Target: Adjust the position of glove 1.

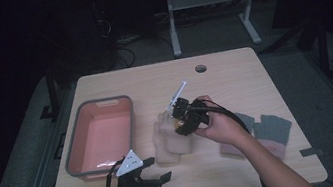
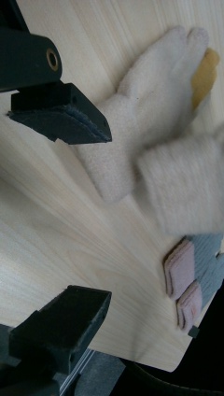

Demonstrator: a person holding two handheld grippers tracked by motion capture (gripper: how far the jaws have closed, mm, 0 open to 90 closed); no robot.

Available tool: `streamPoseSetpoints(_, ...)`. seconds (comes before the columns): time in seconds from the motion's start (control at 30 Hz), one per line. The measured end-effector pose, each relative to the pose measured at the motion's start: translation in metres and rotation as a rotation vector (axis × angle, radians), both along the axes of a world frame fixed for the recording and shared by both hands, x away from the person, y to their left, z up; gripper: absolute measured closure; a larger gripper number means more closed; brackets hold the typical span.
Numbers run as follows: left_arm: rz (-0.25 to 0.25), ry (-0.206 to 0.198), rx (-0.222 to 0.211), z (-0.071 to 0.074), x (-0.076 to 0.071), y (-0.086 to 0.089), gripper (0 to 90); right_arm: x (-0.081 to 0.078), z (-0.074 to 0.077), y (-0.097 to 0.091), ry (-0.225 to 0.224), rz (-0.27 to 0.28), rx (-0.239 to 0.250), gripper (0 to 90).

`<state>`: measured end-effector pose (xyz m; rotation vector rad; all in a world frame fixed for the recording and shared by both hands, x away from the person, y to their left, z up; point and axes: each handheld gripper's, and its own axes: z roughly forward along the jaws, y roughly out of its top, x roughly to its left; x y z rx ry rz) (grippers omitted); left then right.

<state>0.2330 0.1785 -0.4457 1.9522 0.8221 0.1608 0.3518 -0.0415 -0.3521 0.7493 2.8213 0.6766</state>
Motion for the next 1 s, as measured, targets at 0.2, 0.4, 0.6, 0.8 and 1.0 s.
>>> streamPoseSetpoints(0.2, 0.009, 0.001, -0.020, 0.002, -0.001, 0.001, 19.6, 0.007, -0.005, 0.022, 0.034, 0.037, 0.002, 59.2)
streamPoseSetpoints(0.4, 0.010, 0.002, -0.026, 0.002, -0.002, 0.001, 19.7, 0.022, -0.020, 0.032, 0.102, 0.030, -0.007, 58.6)
streamPoseSetpoints(0.6, 0.005, -0.002, -0.025, 0.003, -0.002, 0.002, 19.7, 0.032, -0.040, 0.036, 0.128, 0.018, -0.024, 56.7)
streamPoseSetpoints(0.8, 0.001, -0.002, -0.020, 0.002, -0.002, 0.001, 19.7, 0.032, -0.063, 0.037, 0.139, 0.015, -0.049, 53.7)
streamPoseSetpoints(1.0, -0.008, 0.001, -0.014, 0.001, -0.002, -0.002, 19.7, 0.031, -0.066, 0.033, 0.150, 0.002, -0.024, 49.9)
